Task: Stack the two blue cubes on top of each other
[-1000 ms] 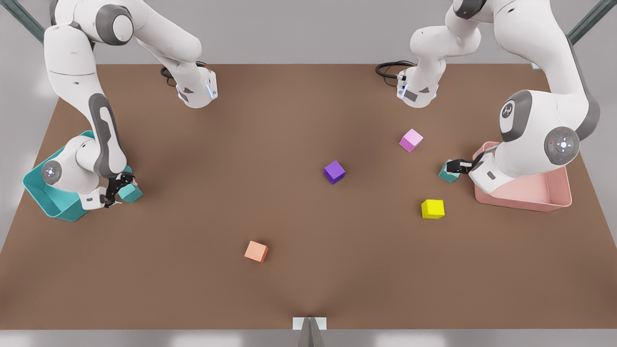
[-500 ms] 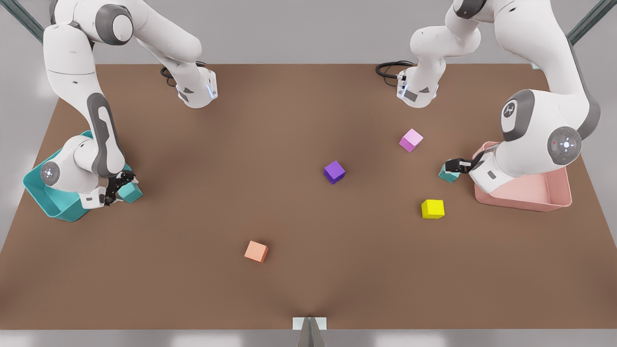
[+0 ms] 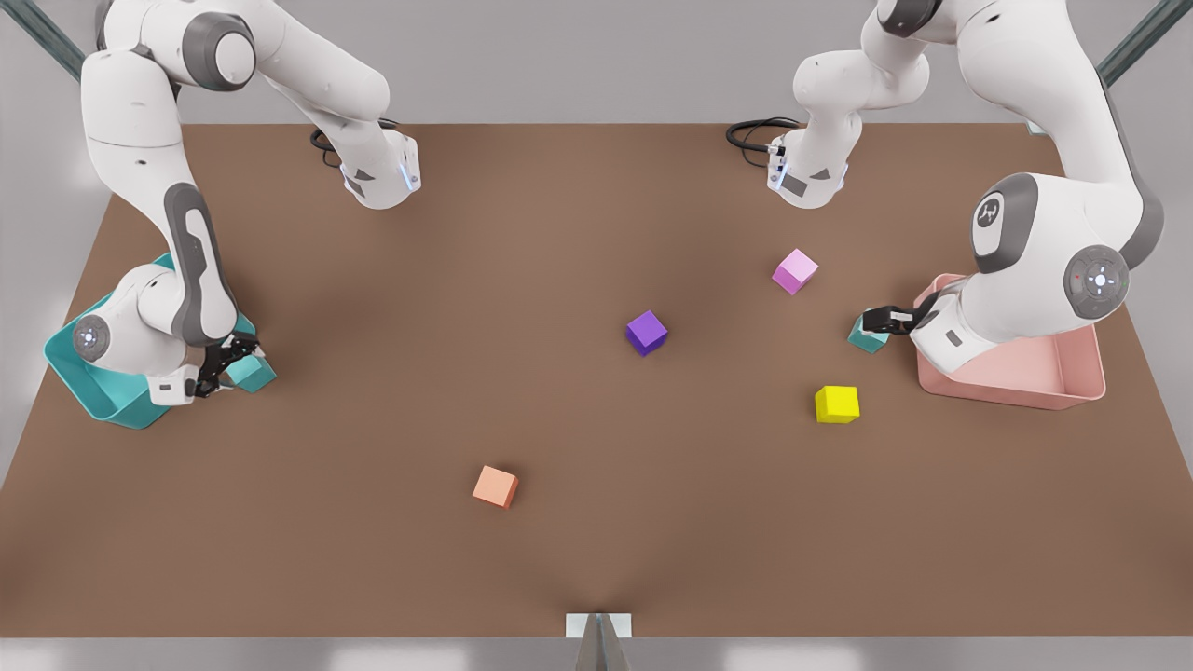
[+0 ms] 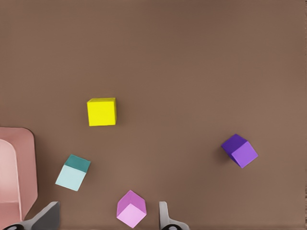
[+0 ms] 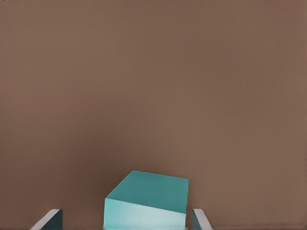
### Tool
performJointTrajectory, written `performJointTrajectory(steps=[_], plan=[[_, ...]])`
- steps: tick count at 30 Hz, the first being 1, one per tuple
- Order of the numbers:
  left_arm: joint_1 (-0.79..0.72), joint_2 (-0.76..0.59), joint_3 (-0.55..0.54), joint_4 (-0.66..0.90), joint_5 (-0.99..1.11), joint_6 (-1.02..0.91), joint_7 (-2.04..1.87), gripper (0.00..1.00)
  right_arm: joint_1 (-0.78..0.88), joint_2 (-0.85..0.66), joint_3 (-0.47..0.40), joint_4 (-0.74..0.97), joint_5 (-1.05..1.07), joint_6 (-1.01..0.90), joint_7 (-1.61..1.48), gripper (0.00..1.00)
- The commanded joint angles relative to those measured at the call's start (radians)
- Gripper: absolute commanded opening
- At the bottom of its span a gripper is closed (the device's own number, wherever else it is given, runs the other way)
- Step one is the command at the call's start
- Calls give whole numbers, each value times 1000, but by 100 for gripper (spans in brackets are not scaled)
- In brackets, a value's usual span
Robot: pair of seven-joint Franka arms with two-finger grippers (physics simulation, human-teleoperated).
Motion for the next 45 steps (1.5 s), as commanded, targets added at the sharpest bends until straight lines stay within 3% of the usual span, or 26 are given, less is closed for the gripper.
performJointTrajectory(steps=[1,45], plan=[[0,-1,0,0,-5,-1,0,100,0,3,-3,2,1,6,57,100],[2,31,0,-4,-5,-16,0,100,1,99,-29,-4,-12,101,57,100]])
